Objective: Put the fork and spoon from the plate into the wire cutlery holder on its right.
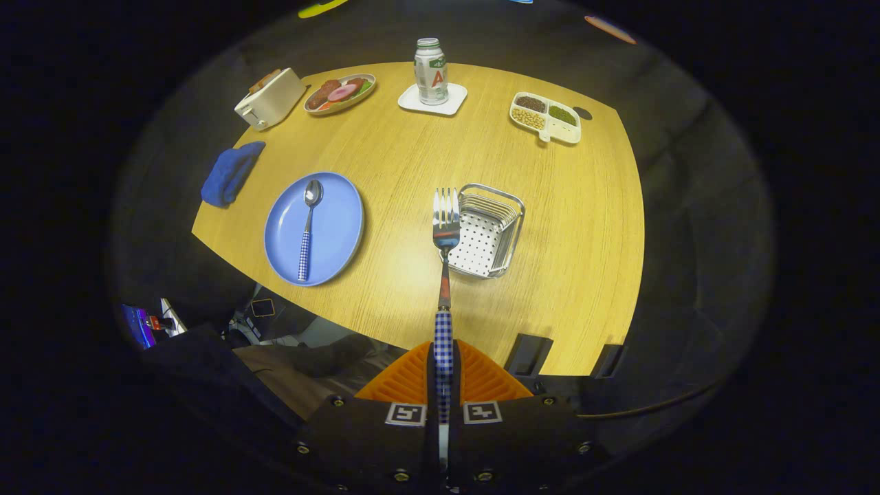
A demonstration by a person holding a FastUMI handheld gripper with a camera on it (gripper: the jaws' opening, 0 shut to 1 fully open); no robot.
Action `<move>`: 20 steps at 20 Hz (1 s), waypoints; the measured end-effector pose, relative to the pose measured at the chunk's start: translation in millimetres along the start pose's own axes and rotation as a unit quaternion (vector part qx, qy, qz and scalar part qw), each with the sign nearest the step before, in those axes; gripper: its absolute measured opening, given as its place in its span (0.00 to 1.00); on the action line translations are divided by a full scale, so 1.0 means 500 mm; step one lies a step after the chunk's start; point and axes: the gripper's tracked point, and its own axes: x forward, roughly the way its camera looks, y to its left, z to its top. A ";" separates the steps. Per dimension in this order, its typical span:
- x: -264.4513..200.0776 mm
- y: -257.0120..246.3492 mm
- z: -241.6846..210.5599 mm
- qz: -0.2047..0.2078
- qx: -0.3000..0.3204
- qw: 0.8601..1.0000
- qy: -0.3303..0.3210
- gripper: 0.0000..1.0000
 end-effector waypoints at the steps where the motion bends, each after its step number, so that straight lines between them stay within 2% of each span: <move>1: -0.003 -0.015 -0.001 -0.003 0.001 1.000 0.009 0.06; 11: 0.014 -0.062 0.010 0.029 0.001 0.993 0.117 0.06; 14: 0.027 -0.077 0.020 0.021 -0.012 0.987 0.157 0.05; 20: 0.041 -0.070 0.055 0.046 -0.018 0.971 0.236 0.06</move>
